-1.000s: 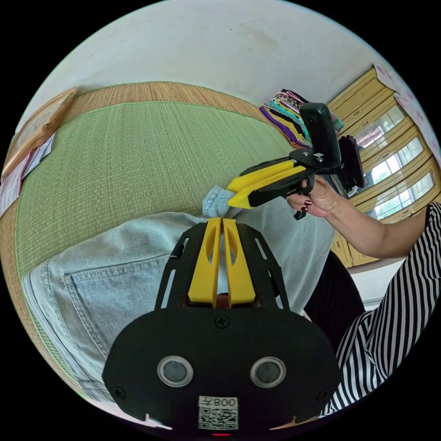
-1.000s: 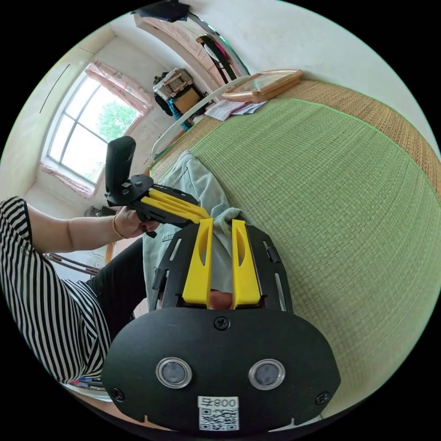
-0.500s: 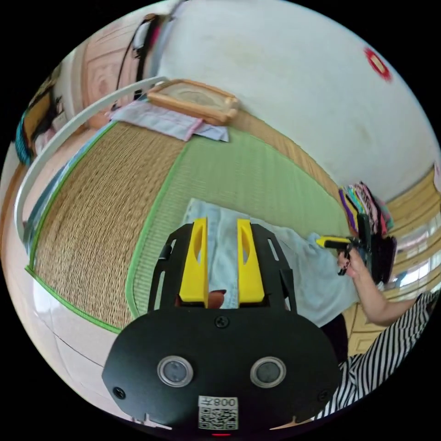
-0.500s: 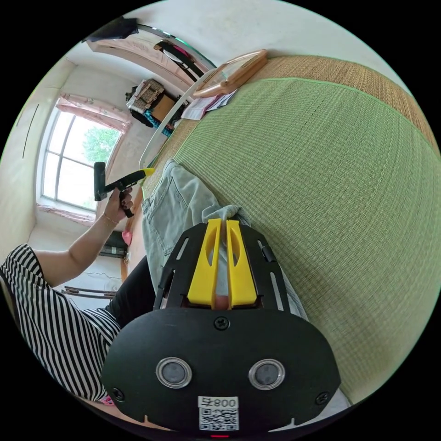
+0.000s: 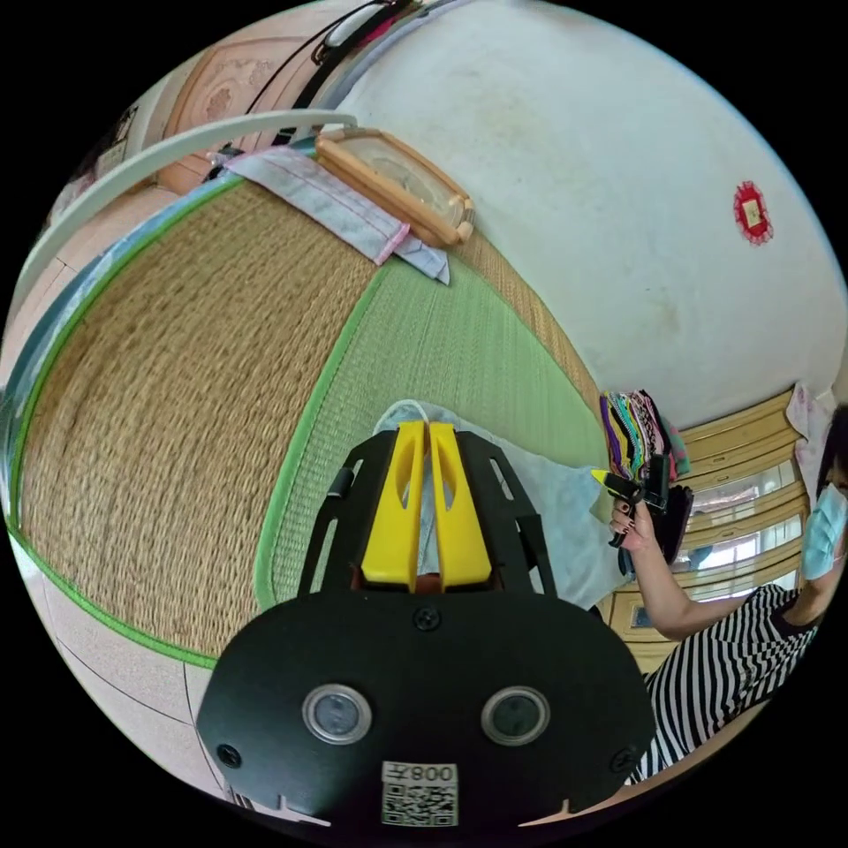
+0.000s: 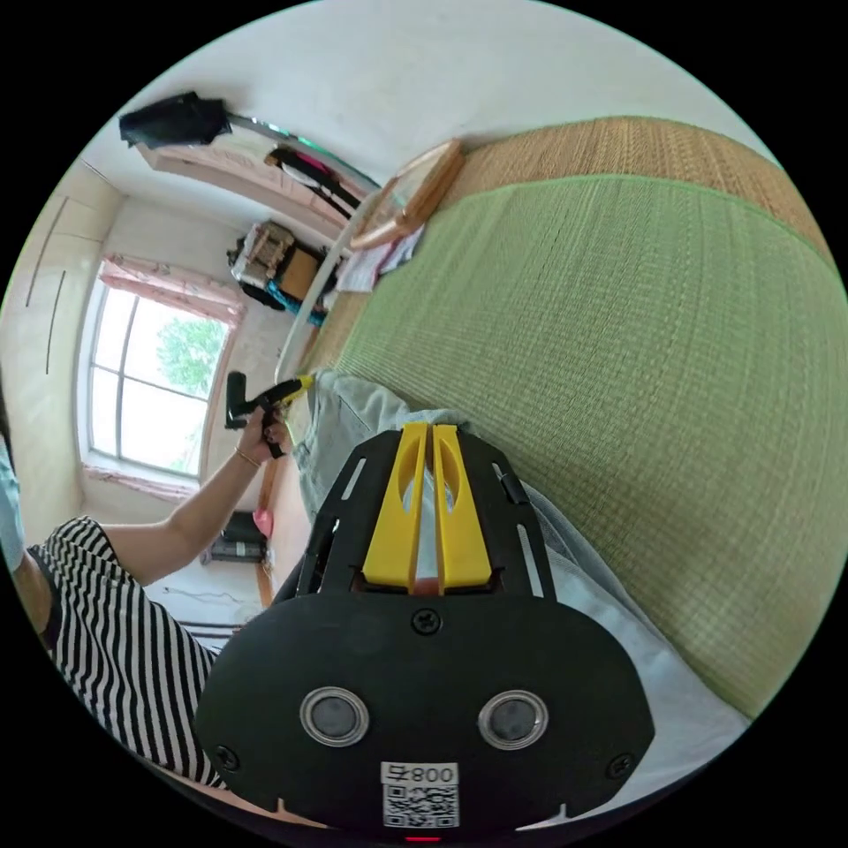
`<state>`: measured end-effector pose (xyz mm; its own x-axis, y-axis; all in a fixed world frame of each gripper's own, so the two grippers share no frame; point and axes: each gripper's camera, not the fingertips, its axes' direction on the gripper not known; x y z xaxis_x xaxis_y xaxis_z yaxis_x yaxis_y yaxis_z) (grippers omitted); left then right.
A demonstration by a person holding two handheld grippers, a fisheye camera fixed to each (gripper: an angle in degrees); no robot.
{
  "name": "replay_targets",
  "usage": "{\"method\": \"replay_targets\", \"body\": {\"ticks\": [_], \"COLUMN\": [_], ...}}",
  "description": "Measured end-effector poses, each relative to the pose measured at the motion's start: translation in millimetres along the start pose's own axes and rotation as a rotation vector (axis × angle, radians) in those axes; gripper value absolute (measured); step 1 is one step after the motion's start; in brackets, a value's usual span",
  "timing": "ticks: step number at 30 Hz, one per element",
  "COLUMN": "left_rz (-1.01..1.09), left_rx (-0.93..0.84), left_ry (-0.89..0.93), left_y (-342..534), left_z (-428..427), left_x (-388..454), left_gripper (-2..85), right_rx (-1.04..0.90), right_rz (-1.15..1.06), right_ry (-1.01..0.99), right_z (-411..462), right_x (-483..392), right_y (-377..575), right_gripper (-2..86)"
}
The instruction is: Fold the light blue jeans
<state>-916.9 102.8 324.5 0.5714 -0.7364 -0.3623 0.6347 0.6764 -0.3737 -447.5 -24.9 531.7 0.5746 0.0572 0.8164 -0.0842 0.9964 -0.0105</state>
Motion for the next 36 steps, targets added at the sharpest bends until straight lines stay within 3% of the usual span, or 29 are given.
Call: {"method": "replay_targets", "body": {"ticks": [10,15,22,26,30,36], "left_rz": [-0.091,0.020,0.458,0.623,0.645,0.610], "left_rx": [0.050,0.162,-0.176,-0.289,-0.373,-0.431], "left_ry": [-0.057,-0.100,0.071,0.048,-0.003,0.004], "left_y": [18,32,43,47,48,59], "left_z": [3,0,118,184,234,273], "left_x": [-6,35,167,226,248,253], "left_gripper": [0.9,1.0,3.6,6.7,7.3,7.0], "right_rx": [0.035,-0.014,0.075,0.056,-0.068,-0.029], "right_rz": [0.120,0.114,0.114,0.061,0.033,0.045], "right_ry": [0.013,0.013,0.086,0.145,0.291,0.262], "right_z": [-8,-14,-69,-92,-67,-75], "right_x": [34,46,39,15,2,-4], "right_y": [-13,-21,-4,23,43,44], "right_gripper": [0.4,0.6,0.4,0.2,0.1,0.1]}}
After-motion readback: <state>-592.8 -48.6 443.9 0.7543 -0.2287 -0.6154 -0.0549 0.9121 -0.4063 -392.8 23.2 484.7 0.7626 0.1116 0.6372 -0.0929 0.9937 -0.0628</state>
